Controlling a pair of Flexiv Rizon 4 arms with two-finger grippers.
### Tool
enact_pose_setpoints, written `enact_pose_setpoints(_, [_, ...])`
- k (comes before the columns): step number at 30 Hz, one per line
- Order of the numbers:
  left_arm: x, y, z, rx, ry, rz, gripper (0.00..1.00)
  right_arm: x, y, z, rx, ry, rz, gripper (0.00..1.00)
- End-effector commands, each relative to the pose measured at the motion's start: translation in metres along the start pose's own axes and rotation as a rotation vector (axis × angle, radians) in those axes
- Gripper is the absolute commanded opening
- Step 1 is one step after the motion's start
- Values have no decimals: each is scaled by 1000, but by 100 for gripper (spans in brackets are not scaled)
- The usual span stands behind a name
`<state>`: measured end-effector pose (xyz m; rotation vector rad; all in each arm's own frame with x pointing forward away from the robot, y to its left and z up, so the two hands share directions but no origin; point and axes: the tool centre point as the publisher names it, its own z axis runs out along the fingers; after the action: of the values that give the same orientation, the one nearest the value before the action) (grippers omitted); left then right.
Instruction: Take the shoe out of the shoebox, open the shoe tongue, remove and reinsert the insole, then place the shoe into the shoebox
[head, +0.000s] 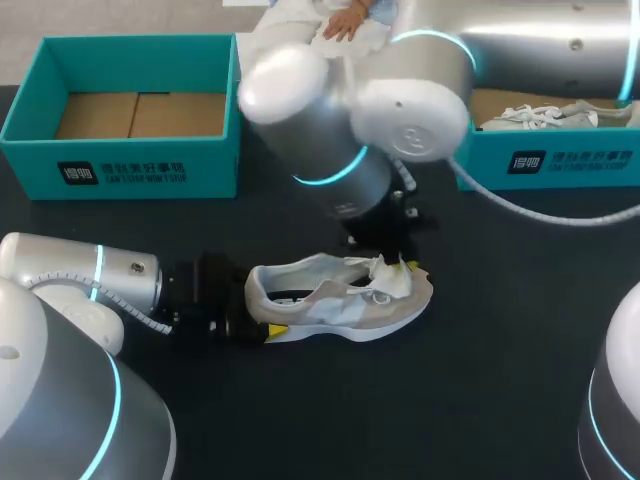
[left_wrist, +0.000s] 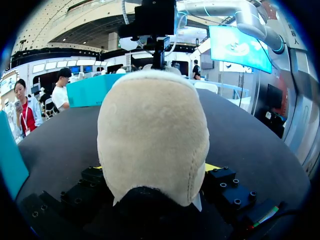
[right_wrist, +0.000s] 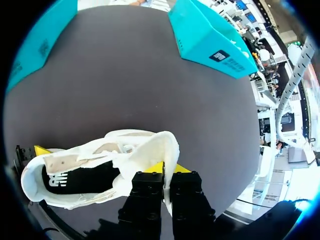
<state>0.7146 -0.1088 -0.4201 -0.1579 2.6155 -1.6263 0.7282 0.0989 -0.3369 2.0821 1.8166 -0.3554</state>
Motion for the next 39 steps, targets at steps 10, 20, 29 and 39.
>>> enact_pose_setpoints(10, [3,7,3,-3,0,-1,0,5,-4,45,29,-1,188,99])
enact_pose_setpoints(20, [3,7,3,-3,0,-1,0,-9,11,-11,-112,-19,214,100])
enact_pose_setpoints(29, [3,7,3,-3,0,-1,0,27,37,-68,-314,117,14,100])
enact_pose_setpoints(39, [3,7,3,-3,0,-1,0,77,44,-115,-420,347,-527,89])
